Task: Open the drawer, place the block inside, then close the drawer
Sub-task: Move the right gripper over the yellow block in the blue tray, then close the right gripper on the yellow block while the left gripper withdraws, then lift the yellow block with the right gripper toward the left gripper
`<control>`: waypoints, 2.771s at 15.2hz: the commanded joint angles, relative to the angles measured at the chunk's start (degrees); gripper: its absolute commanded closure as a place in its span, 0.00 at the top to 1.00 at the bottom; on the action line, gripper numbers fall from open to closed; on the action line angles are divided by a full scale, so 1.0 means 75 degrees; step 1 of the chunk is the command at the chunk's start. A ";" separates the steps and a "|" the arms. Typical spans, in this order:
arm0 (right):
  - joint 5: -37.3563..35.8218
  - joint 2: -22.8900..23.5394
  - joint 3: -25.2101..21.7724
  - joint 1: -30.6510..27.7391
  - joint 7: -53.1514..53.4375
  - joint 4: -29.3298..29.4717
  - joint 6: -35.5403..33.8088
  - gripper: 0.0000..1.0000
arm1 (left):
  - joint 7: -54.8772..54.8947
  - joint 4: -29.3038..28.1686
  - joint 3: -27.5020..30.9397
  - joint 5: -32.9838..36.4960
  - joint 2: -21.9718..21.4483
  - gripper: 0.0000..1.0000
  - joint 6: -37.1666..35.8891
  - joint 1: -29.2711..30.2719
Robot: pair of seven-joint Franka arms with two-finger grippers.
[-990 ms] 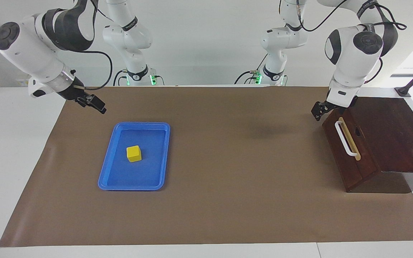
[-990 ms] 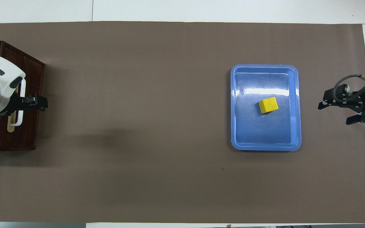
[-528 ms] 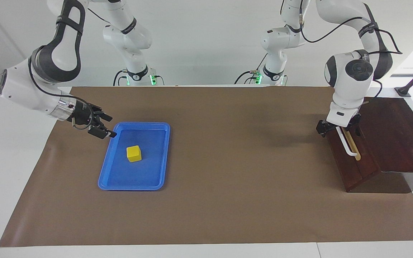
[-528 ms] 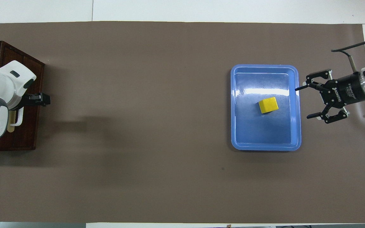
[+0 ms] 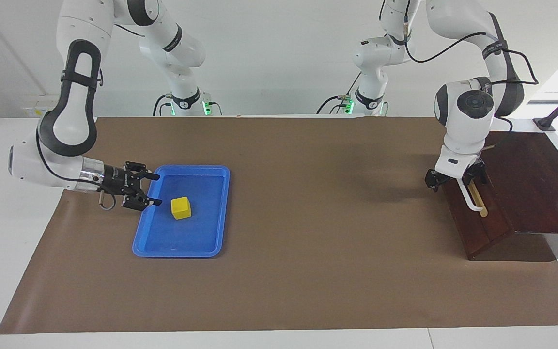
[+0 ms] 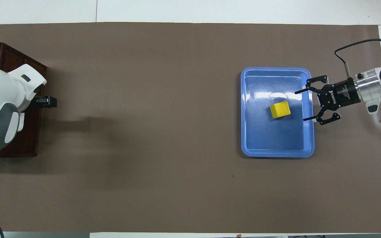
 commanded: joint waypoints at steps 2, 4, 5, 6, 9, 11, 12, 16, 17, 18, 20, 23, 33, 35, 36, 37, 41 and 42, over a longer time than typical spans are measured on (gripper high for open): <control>0.0154 0.0113 0.0009 0.0051 -0.0424 -0.0111 0.0077 1.00 | 0.0052 -0.0077 0.0018 0.0472 0.0224 1.00 0.0439 -0.0038; 0.0143 0.0335 0.0021 0.0052 -0.0518 -0.0041 0.0205 1.00 | 0.0029 -0.0042 0.0018 0.0555 0.0342 1.00 0.0475 -0.0061; 0.0143 0.0463 0.0021 0.0087 -0.0600 -0.0029 0.0322 1.00 | 0.0017 -0.0042 0.0018 0.0555 0.0342 1.00 0.0475 -0.0061; 0.0143 0.0569 0.0021 0.0122 -0.0728 -0.0029 0.0358 1.00 | 0.0017 -0.0042 0.0007 0.0555 0.0354 1.00 0.0487 -0.0061; 0.0096 0.0967 0.0021 0.0122 -0.0940 0.0286 0.0312 1.00 | -0.0065 -0.0030 -0.0005 0.0555 0.0412 1.00 0.0615 -0.0073; 0.0073 0.1132 0.0021 0.0134 -0.0940 0.0498 0.0323 1.00 | -0.0274 -0.0030 -0.0017 0.0555 0.0424 1.00 0.0616 -0.0143; 0.0072 0.1133 0.0021 0.0145 -0.0963 0.0487 0.0358 1.00 | -0.0578 -0.0030 -0.0017 0.0544 0.0424 1.00 0.0627 -0.0283; 0.0119 0.1133 0.0021 0.0251 -0.1185 0.0323 0.0417 1.00 | -0.1832 -0.0030 -0.0040 0.0485 0.0424 1.00 0.0557 -0.0705; 0.0119 0.1133 0.0033 0.0263 -0.1268 0.0288 0.0464 1.00 | -0.2043 -0.0019 -0.0040 0.0462 0.0424 1.00 0.0511 -0.0857; 0.0119 0.1133 0.0033 0.0263 -0.1280 0.0276 0.0464 1.00 | -0.2185 -0.0007 -0.0040 0.0357 0.0424 1.00 0.0452 -0.0986; 0.0108 0.1133 0.0021 0.0263 -0.1280 0.0276 0.0452 1.00 | -0.2408 0.0191 -0.0040 -0.0040 0.0436 1.00 0.0195 -0.1267; 0.0119 0.1121 0.0021 0.0216 -0.1280 0.0288 0.0452 1.00 | -0.2782 0.0310 -0.0029 -0.0475 0.0448 1.00 0.0088 -0.1561; 0.0201 0.1121 0.0021 0.0181 -0.1163 0.0288 0.0581 0.00 | -0.3311 0.1570 -0.0052 -0.1093 0.0448 1.00 -0.1758 -0.1948; 0.0201 0.1063 0.0033 0.0227 -0.1058 0.0357 0.0570 0.00 | -0.3439 0.2544 -0.0017 -0.2077 0.0425 1.00 -0.2767 -0.1913; 0.0271 0.1039 0.0056 0.0251 -0.0744 0.0416 0.0570 0.00 | -0.3939 0.2803 -0.0017 -0.2290 0.0355 1.00 -0.3096 -0.1936; 0.0446 0.0969 0.0114 0.0274 -0.0358 0.0556 0.0546 0.00 | -0.4640 0.2898 -0.0063 -0.2420 0.0284 1.00 -0.3215 -0.1948; 0.0459 0.0432 0.0161 0.0835 0.1552 0.1306 0.0324 0.00 | -0.7232 0.2899 -0.0087 -0.2820 0.0061 1.00 -0.3193 -0.2275; 0.0447 0.0186 0.0162 0.1104 0.1881 0.1319 0.0347 0.00 | -0.7724 0.2888 -0.0099 -0.2820 0.0061 1.00 -0.3170 -0.2369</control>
